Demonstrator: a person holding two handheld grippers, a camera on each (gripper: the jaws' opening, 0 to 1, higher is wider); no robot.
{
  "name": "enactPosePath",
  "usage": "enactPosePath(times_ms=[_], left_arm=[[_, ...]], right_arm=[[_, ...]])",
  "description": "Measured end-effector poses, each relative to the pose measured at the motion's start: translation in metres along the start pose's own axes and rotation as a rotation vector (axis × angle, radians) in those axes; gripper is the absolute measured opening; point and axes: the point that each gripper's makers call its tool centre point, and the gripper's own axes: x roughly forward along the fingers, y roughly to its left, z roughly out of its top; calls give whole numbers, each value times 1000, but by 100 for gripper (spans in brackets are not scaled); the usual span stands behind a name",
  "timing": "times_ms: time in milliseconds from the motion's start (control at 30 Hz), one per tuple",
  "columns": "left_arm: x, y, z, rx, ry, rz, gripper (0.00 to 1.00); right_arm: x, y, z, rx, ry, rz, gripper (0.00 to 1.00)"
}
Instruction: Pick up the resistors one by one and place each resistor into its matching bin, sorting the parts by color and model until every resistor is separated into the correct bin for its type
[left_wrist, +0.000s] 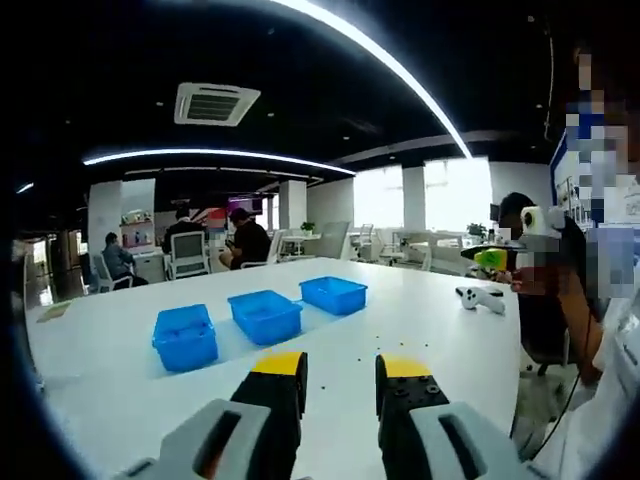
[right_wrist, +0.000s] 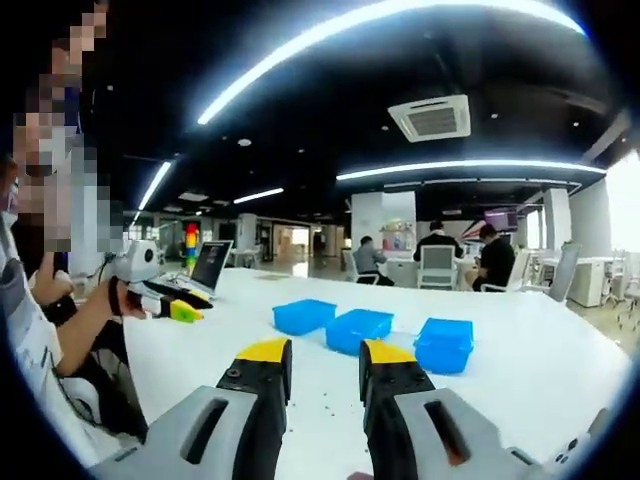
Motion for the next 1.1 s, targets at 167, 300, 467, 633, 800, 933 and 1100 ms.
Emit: enactPosePath(times_ms=[167, 300, 467, 633, 800, 933, 1100], left_arm=[[19, 2, -3, 11, 129, -31, 21], [47, 15, -24, 45, 321, -32, 21], [76, 19, -45, -91, 467, -54, 16], [92, 21, -73, -96, 651, -83, 16], [105, 13, -85, -170, 750, -95, 17], [119, 22, -88, -174, 788, -75, 21], [123, 29, -98, -167, 848, -44, 21]], right_arm=[[1, -1, -4, -3, 12, 23, 29], [-3, -4, -1, -6, 8, 22, 29], [-9, -8, 7, -19, -2, 12, 29], [-15, -11, 12, -48, -4, -8, 29], [-15, -10, 15, -54, -11, -6, 29], [-15, -8, 15, -56, -11, 3, 29], [-15, -11, 16, -51, -15, -1, 29]])
